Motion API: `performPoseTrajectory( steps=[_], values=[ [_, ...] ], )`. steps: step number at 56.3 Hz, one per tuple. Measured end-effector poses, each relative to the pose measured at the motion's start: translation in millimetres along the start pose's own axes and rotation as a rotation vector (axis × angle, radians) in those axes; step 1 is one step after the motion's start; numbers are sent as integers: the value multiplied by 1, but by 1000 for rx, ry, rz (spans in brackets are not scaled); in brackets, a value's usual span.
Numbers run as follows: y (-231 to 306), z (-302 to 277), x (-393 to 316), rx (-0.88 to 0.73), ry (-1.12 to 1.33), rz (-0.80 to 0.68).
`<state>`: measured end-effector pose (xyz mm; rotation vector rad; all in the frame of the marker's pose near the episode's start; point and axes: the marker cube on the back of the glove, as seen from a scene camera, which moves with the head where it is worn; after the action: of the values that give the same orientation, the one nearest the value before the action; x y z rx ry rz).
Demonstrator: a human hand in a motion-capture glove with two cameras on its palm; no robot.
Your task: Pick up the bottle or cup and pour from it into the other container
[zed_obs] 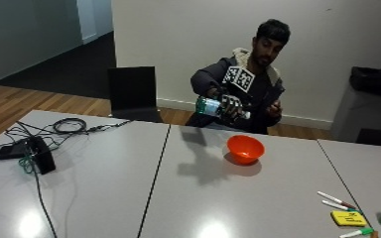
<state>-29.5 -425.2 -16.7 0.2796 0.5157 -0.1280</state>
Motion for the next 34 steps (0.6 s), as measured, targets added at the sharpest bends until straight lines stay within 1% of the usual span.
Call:
performPoseTrajectory(
  steps=[2,10,15,17,20,25,34],
  values=[
    [-3,3,-6,16,42,-89],
    [-5,3,-46,-29,224,-227],
    [-41,14,-45,-18,332,-316],
    [-48,17,-49,-30,365,-350],
    [-41,16,-68,-49,421,-387],
    [5,8,-122,-86,485,-426],
    [11,17,-144,-134,517,-474]
  ],
)
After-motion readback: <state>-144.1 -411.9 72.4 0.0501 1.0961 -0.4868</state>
